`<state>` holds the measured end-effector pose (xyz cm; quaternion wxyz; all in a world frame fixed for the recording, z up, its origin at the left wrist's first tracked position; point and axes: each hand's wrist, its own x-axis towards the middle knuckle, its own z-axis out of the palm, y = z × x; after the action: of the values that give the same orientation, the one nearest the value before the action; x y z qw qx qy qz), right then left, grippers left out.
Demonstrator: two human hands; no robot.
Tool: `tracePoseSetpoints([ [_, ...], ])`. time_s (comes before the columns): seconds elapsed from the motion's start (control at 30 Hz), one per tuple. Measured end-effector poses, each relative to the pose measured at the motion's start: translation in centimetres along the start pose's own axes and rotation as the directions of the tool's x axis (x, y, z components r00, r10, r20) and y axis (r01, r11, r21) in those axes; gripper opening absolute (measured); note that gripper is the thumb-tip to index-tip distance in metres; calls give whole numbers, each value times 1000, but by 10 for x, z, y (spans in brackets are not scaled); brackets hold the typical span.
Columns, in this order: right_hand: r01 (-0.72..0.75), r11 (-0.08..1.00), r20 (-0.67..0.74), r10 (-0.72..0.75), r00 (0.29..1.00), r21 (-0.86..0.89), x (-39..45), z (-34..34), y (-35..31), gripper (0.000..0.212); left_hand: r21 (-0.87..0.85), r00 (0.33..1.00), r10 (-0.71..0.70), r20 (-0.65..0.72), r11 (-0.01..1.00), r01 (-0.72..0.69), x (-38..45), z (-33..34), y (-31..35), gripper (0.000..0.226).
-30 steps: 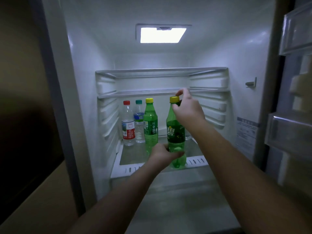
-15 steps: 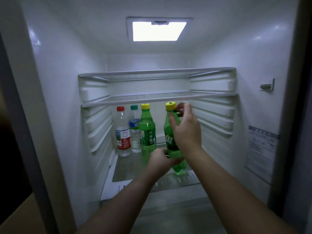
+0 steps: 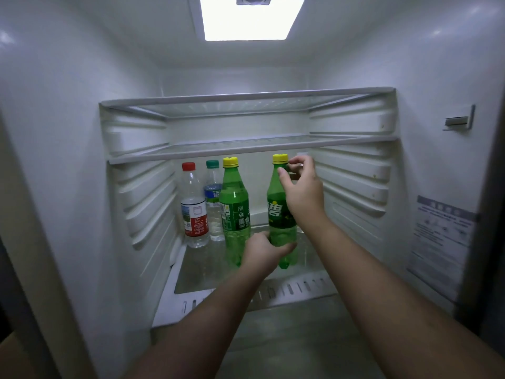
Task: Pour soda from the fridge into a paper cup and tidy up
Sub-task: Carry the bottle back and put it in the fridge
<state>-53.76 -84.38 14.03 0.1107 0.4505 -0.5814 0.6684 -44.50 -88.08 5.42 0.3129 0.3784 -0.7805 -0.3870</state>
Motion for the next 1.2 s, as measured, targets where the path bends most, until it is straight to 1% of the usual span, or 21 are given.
tracePoseSetpoints([
  [0.1,11,1000,-10,-11,1000,7,1,1,4,22,0,1000,-10,-12,1000,10,-1,4,0,27],
  [0.2,32,999,-6,-31,999,23,-2,1,3,21,24,999,1,-34,1000,-1,-7,4,1,47],
  [0.27,45,999,1,-45,999,13,-5,1,0,21,60,999,-2,-49,998,5,-11,5,1,53],
  [0.4,31,999,25,-31,999,24,-10,-5,-6,25,71,998,-51,-37,996,54,-21,4,4,44],
  [0.47,3,1000,42,-4,999,12,-14,-9,-9,29,97,997,-67,-29,993,70,-28,4,5,48],
  [0.53,-22,999,46,24,999,-42,-19,-14,-13,31,120,997,-78,-17,990,80,-36,3,5,55],
  [0.6,-72,993,62,78,995,-94,-23,-19,-17,33,133,997,-79,-11,988,80,-43,3,5,53],
  [0.7,-152,976,118,171,978,-159,-32,-28,-23,37,128,996,-79,-38,988,83,-58,-1,7,56],
  [0.8,-191,958,178,230,957,-214,-45,-40,-31,41,110,996,-83,-45,990,88,-74,-8,11,67],
  [0.87,-217,939,220,279,935,-268,-55,-49,-38,43,129,996,-66,-53,989,72,-87,-12,13,67],
  [1.0,-199,914,286,308,907,-354,-81,-64,-51,42,186,998,-17,-58,982,27,-119,-23,15,70],
  [1.1,-205,885,318,354,879,-419,-105,-74,-66,42,193,999,-25,-47,981,34,-151,-32,16,69],
  [1.2,-188,865,346,374,861,-465,-132,-84,-85,45,248,999,-3,-54,969,17,-187,-41,16,63],
])
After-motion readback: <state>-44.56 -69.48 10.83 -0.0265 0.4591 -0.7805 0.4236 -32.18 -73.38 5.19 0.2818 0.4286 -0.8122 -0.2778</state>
